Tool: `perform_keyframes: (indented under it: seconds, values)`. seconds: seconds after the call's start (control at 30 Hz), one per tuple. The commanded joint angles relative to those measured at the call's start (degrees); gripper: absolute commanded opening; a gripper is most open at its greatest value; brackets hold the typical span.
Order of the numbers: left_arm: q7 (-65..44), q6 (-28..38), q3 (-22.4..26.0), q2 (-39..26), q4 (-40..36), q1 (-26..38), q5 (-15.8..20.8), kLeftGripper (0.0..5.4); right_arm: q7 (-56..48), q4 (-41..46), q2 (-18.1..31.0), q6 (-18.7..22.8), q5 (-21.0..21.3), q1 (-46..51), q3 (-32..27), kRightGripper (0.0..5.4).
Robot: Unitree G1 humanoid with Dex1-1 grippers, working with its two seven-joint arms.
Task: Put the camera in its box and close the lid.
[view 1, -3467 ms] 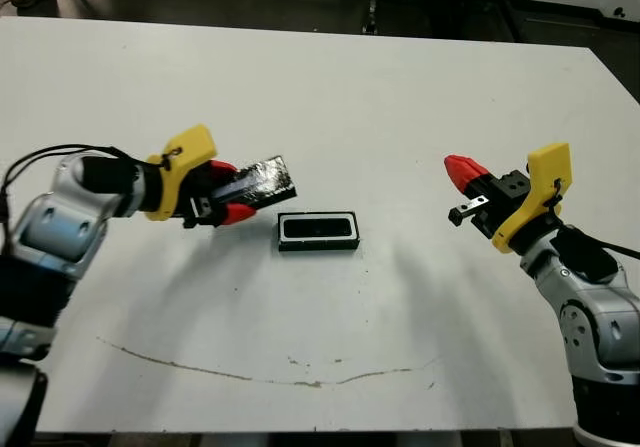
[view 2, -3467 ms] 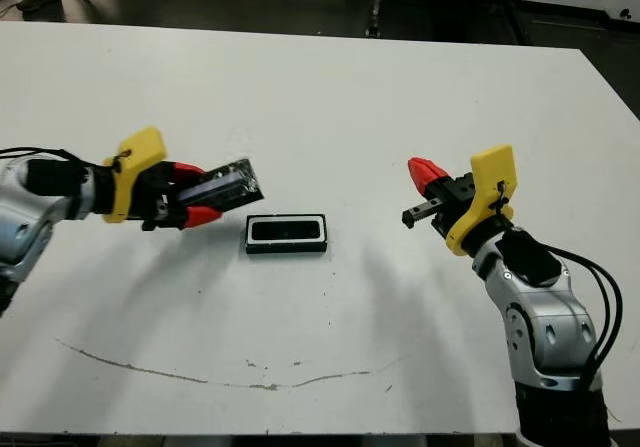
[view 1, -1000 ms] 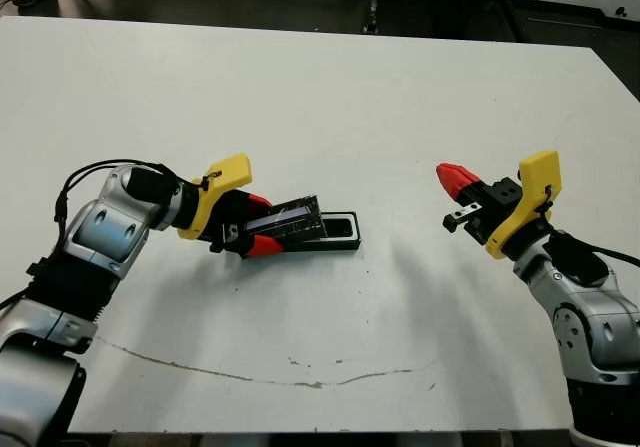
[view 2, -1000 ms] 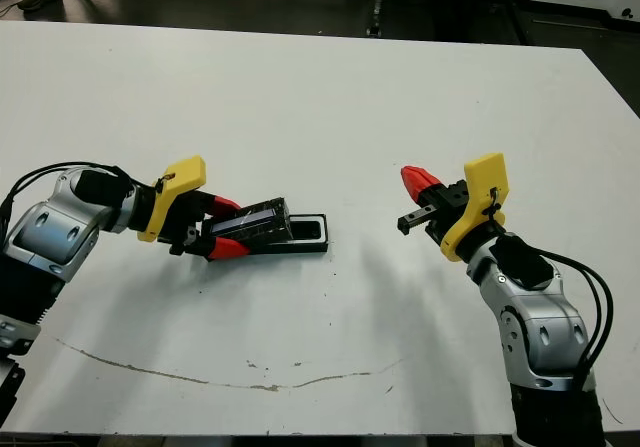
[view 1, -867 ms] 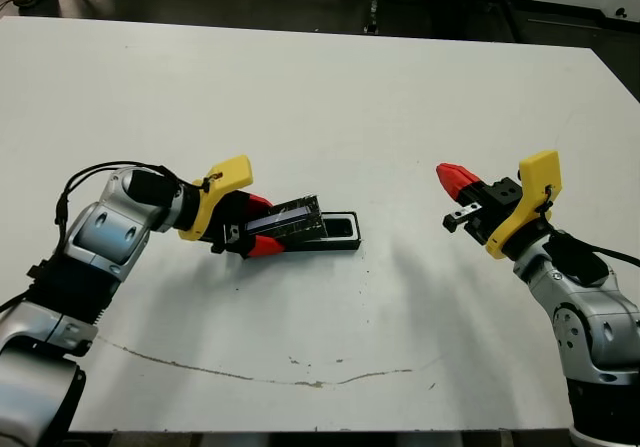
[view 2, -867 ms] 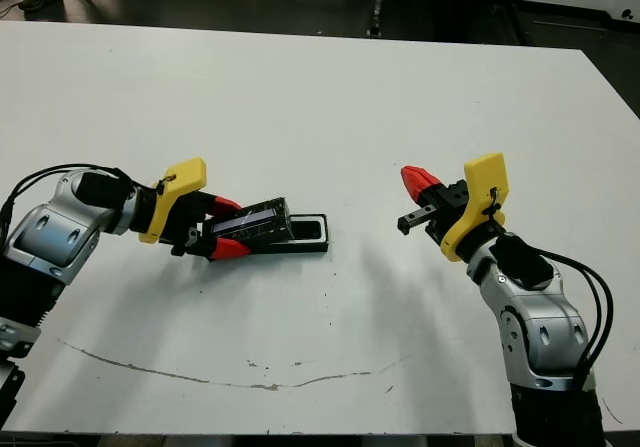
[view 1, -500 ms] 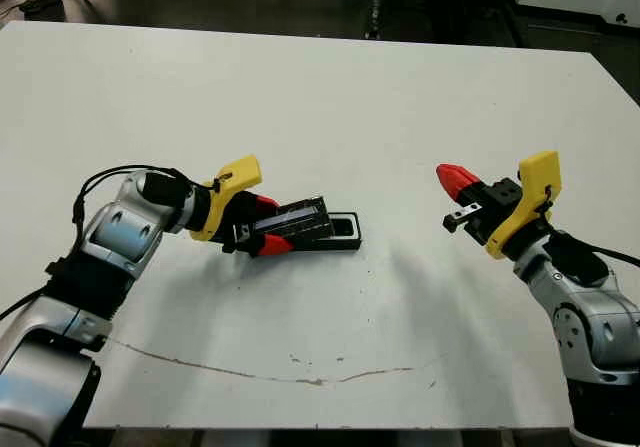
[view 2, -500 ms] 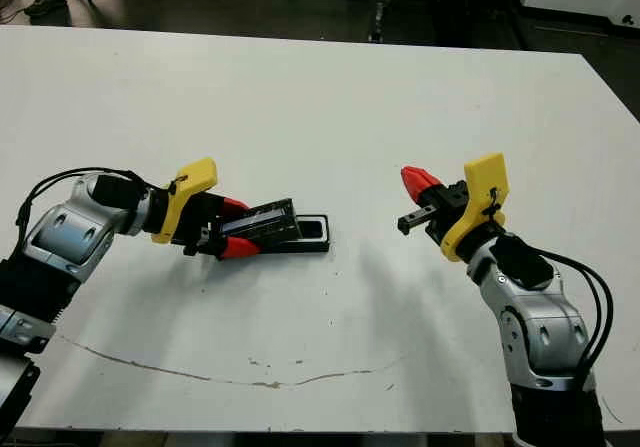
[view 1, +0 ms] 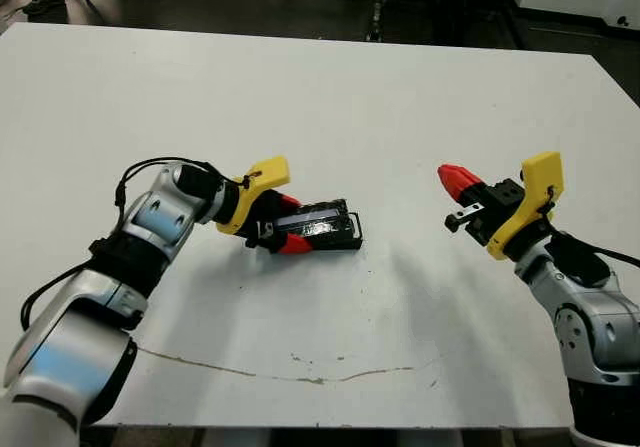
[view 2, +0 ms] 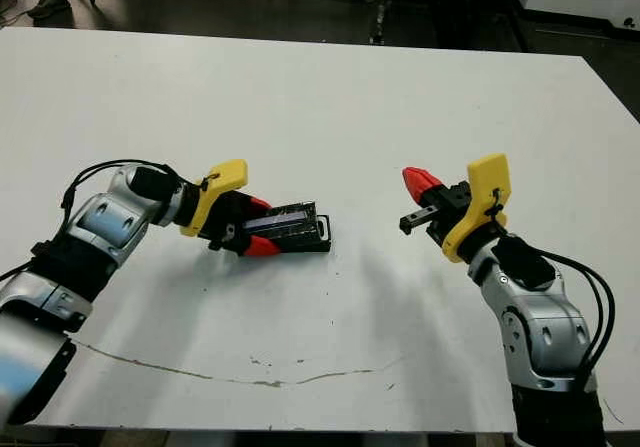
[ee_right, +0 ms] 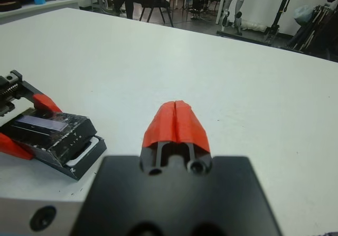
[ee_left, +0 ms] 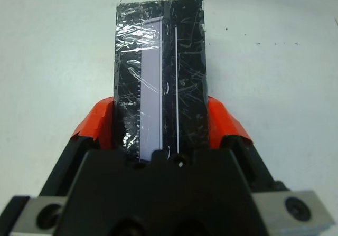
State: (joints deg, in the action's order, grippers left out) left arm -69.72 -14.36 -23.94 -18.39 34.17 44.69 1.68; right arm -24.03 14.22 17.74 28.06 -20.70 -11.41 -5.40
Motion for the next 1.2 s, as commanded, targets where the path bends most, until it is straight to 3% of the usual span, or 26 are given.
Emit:
perform_keyframes:
  seconds: [0.03, 0.33, 0.63, 0.83, 1.2]
  values:
    - [1.31, -1.64, -3.0, 2.84, 3.11, -3.26, -2.78, 3.17, 0.63, 0.0, 0.22, 0.9, -0.4, 0.84, -0.67, 0.0]
    - [1.49, -5.24, -3.51, 4.75, 3.37, -2.28, -3.4, 3.17, 0.19, -0.57, 0.27, 0.28, -0.51, 0.8, -0.66, 0.0]
    - [1.4, -0.05, -5.19, 7.62, 5.74, 0.3, -5.89, 3.17, 0.21, -0.34, 0.3, 0.12, -0.52, 0.95, -0.67, 0.0]
    - [2.06, -3.17, -6.05, 9.63, 6.27, 2.16, -6.82, 3.17, 0.21, -0.48, 0.28, -0.19, -0.34, 1.25, -0.65, 0.0]
    - [2.62, -0.87, -8.08, 10.69, 6.85, 2.44, -8.56, 3.17, 0.34, -0.52, 0.1, -0.76, 0.08, 1.89, -0.29, 0.0]
